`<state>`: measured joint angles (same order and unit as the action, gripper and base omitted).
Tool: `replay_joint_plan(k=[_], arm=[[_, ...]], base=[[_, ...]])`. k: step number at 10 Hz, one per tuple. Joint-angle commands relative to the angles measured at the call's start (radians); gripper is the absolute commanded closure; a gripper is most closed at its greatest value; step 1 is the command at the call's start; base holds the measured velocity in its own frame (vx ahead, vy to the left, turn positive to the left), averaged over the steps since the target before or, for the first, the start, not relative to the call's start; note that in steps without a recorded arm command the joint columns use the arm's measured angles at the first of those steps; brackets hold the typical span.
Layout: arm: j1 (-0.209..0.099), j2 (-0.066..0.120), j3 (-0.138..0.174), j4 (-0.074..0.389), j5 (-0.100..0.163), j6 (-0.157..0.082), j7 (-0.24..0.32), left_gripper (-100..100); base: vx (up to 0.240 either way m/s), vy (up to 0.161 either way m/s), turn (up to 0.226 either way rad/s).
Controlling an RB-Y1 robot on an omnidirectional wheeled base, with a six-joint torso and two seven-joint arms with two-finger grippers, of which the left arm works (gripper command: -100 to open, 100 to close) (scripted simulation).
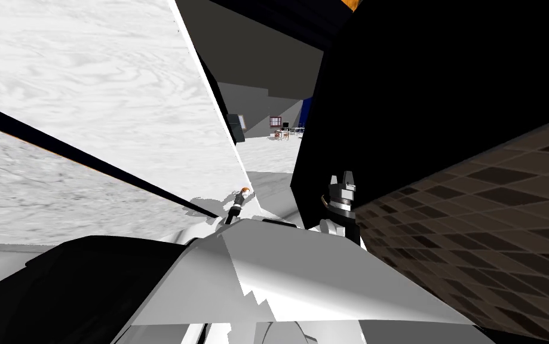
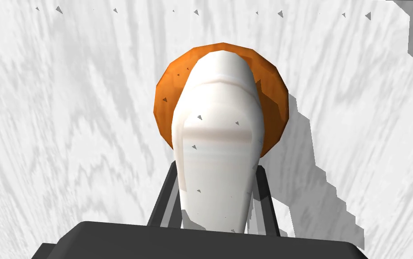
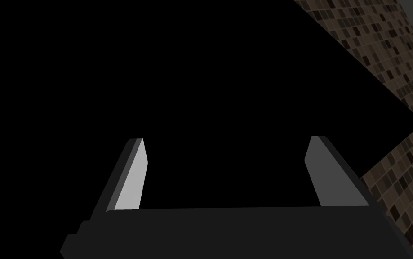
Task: Pull the door open
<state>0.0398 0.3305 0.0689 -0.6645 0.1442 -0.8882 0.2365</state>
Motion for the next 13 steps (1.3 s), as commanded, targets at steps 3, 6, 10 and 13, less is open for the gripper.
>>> replay_joint_plan(k=[3, 6, 10, 13], arm=[[0.032, 0.037, -0.035, 0.002, -0.015, -0.043, 0.058, 100], [0.065, 0.052, -0.048, -0.008, -0.021, -0.065, 0.075, 100], [0.105, 0.084, -0.078, -0.007, -0.034, -0.124, 0.116, 100], [0.113, 0.097, -0.088, -0.002, -0.039, -0.143, 0.131, 100]], base=[[-0.239, 0.029, -0.168], [-0.163, 0.036, -0.114], [-0.2, 0.051, -0.134], [-0.197, 0.035, -0.107]])
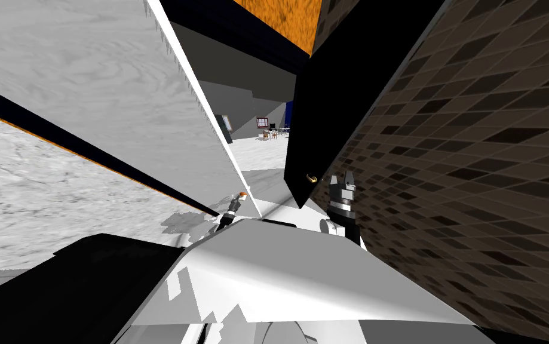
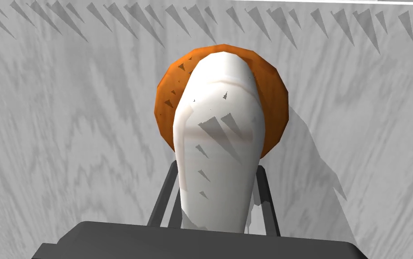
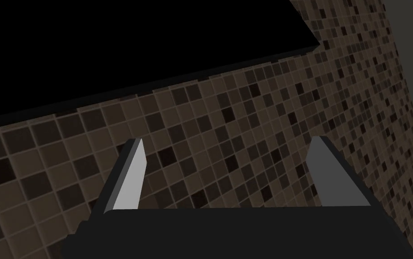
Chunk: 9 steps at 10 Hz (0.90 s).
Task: Pull the door open
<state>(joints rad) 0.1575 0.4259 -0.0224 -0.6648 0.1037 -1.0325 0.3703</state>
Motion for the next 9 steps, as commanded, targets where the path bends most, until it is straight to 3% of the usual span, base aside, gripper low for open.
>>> replay_joint_plan(k=[1, 9], arm=[[0.018, 0.01, -0.009, 0.007, -0.004, -0.033, 0.011, 100], [0.085, 0.05, -0.041, 0.034, -0.017, -0.155, 0.053, 100]], base=[[-0.15, 0.047, -0.195], [-0.18, 0.051, -0.129]])
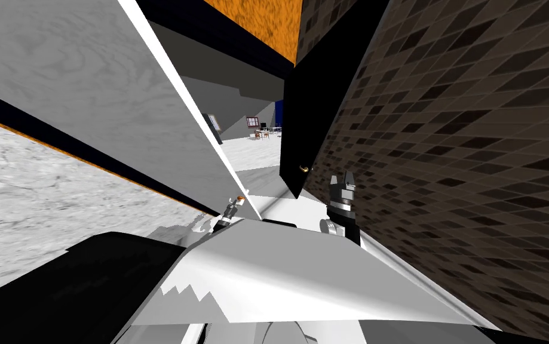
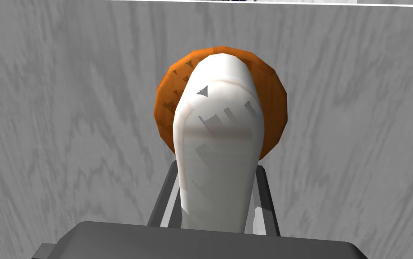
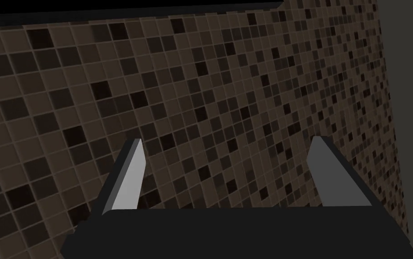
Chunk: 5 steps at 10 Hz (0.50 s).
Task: Pull the door open
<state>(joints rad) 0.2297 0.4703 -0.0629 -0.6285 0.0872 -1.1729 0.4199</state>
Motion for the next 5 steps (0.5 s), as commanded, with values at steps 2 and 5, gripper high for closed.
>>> replay_joint_plan(k=[2, 5], arm=[[0.01, 0.001, -0.008, -0.005, 0.008, -0.005, -0.003, 100], [0.027, 0.006, -0.02, -0.017, 0.028, -0.01, -0.011, 100]], base=[[-0.102, 0.031, -0.11], [-0.199, 0.053, -0.189]])
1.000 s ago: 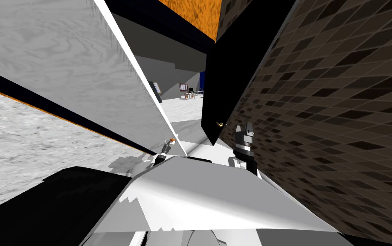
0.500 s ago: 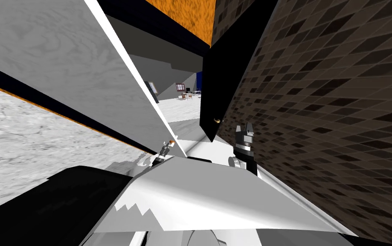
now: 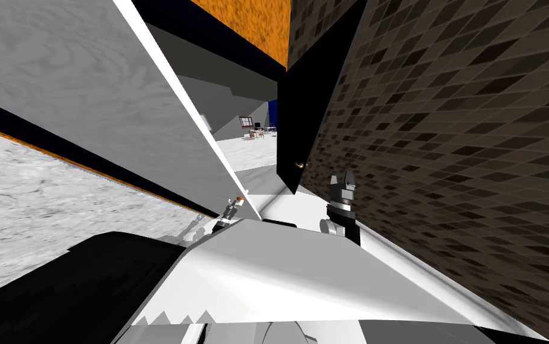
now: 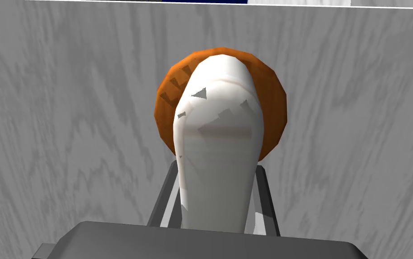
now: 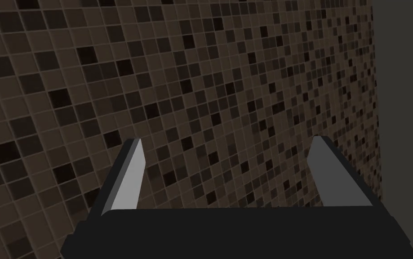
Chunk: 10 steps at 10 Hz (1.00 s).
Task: Pull the door open
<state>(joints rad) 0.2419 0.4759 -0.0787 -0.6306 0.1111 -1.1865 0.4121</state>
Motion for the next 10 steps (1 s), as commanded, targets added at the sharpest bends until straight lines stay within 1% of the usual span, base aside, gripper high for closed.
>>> replay_joint_plan(k=[1, 3, 8, 9, 10], arm=[[0.021, 0.002, -0.009, -0.019, 0.011, 0.001, -0.006, 100], [0.035, 0.006, -0.019, -0.029, 0.027, -0.003, -0.013, 100], [0.061, 0.013, -0.038, -0.048, 0.058, -0.011, -0.026, 100], [0.056, 0.012, -0.037, -0.043, 0.054, -0.009, -0.024, 100], [0.055, 0.013, -0.041, -0.036, 0.053, -0.014, -0.022, 100]], base=[[-0.214, 0.075, -0.179], [-0.227, 0.075, -0.216], [-0.198, 0.048, -0.163], [-0.089, 0.022, -0.033], [-0.121, 0.02, -0.104]])
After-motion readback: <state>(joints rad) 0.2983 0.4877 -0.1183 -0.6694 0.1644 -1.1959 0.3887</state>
